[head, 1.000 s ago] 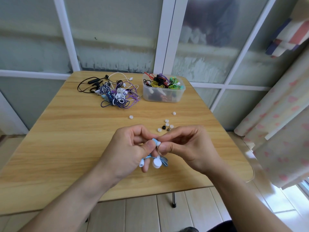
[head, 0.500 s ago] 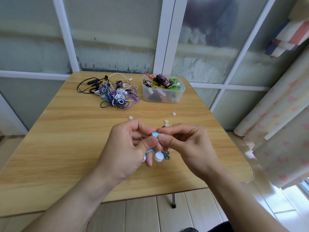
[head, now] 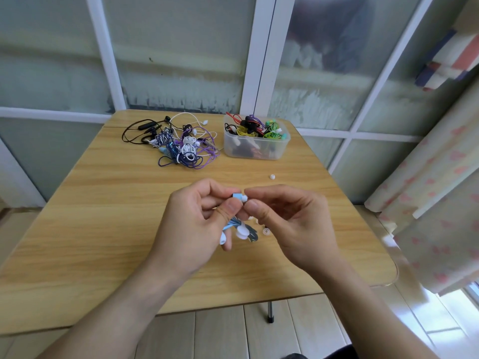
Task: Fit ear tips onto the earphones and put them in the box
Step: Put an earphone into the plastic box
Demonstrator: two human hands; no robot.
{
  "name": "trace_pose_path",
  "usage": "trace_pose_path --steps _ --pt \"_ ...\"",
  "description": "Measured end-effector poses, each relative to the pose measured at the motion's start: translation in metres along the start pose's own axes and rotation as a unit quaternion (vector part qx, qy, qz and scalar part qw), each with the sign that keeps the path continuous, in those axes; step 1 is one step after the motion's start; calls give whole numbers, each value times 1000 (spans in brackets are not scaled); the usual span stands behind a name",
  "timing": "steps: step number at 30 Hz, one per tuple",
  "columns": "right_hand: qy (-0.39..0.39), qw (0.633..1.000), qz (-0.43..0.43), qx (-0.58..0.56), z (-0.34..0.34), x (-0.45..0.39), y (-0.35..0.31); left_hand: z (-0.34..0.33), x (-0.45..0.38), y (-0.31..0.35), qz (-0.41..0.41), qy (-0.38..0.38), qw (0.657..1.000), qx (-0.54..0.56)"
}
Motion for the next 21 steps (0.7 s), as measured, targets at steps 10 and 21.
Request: trace_pose_path --steps 10,21 --pt "-9 1000 11 -27 1 -1 -5 -6 -3 -5 14 -31 999 26" --pt "-37 987 -62 -140 -6 -1 13 -2 -2 4 -45 -17 998 -31"
Point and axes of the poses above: each hand's wrist, its own x-axis away from the middle knuckle, its own z-axis out of the back of the hand, y = z × x, the point moved 10 cm from there along -x, towards the middle knuckle, and after that the axes turned 6 degrees about -y, right-handed, at the moved point
